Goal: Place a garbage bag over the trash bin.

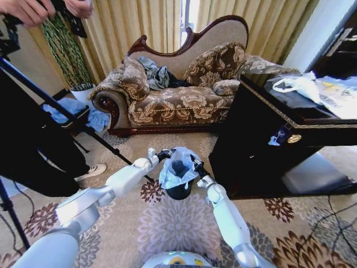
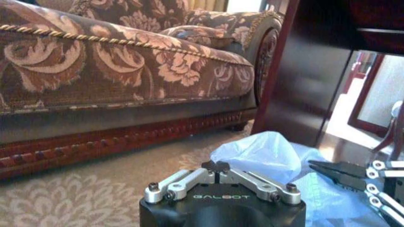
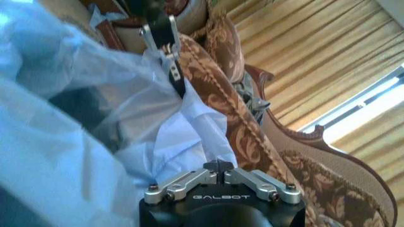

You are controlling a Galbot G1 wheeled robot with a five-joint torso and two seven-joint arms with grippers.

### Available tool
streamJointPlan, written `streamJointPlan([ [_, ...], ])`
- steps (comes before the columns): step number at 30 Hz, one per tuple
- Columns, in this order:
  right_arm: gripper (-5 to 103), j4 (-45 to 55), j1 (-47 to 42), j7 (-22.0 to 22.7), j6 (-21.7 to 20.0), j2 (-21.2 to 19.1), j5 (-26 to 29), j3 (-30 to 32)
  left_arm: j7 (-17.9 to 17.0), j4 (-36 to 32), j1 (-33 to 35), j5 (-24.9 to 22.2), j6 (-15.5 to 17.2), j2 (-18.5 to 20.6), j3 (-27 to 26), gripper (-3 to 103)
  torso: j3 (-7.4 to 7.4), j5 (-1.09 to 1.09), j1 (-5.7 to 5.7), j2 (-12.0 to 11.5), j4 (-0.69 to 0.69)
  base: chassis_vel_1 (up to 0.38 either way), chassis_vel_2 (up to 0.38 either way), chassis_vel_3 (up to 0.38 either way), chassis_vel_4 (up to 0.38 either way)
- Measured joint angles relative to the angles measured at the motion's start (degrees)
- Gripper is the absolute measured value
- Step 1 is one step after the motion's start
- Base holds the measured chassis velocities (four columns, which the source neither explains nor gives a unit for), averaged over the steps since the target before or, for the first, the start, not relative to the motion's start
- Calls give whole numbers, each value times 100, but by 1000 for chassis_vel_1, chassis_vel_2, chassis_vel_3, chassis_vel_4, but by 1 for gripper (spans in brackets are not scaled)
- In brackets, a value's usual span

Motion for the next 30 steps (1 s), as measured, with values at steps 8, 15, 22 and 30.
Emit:
streamJointPlan([
  [8,0,-541,213,27,120,43,-234,254,99,607,-40,170,-56,-333,-214,0,0,1,0,0,1,0,0,0,0],
  [15,0,-866,254,27,168,37,-370,451,-106,974,-39,216,91,-578,-288,0,0,0,0,0,0,0,0,0,0],
  [22,0,-947,288,-11,177,-2,-429,521,-504,1064,30,-235,702,-775,-465,0,0,0,0,0,0,0,0,0,0],
  [30,0,-948,268,-103,169,-66,-433,511,-1223,1077,134,-1055,1638,-1038,-998,0,0,0,0,0,0,0,0,0,0],
])
